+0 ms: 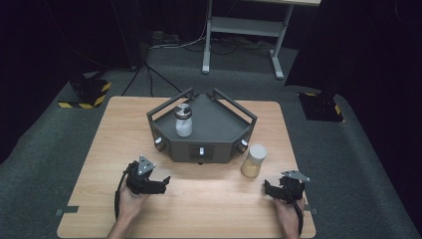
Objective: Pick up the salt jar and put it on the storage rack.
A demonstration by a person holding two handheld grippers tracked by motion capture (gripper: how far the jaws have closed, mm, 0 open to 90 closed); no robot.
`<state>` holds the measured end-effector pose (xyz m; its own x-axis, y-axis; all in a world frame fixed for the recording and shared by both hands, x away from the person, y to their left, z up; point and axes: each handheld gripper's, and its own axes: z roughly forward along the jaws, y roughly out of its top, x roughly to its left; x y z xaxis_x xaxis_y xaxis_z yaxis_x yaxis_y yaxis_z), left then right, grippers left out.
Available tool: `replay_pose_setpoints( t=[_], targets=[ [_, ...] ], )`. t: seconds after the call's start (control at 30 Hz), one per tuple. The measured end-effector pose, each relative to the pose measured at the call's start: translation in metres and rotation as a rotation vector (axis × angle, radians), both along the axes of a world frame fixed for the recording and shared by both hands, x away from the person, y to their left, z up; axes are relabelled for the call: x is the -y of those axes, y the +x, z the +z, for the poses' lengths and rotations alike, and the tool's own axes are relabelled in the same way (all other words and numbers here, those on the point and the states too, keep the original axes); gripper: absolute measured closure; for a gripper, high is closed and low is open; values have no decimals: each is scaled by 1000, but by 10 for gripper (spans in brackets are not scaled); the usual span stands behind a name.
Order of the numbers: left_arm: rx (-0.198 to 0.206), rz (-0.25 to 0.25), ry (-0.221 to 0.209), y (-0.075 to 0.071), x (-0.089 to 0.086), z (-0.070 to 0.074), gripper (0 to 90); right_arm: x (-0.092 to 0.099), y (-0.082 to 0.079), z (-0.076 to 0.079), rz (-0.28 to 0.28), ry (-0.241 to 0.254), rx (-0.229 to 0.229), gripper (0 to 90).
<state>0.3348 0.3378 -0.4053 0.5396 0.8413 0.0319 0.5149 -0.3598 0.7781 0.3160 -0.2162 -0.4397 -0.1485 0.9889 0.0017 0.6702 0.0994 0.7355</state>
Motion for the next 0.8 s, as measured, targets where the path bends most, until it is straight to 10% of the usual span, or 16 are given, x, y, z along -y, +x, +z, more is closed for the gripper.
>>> replay_pose_setpoints(
  t=[0.8],
  targets=[
    [-49,10,7,4,7,-30,41,0,0,0,0,0,0,73]
  ],
)
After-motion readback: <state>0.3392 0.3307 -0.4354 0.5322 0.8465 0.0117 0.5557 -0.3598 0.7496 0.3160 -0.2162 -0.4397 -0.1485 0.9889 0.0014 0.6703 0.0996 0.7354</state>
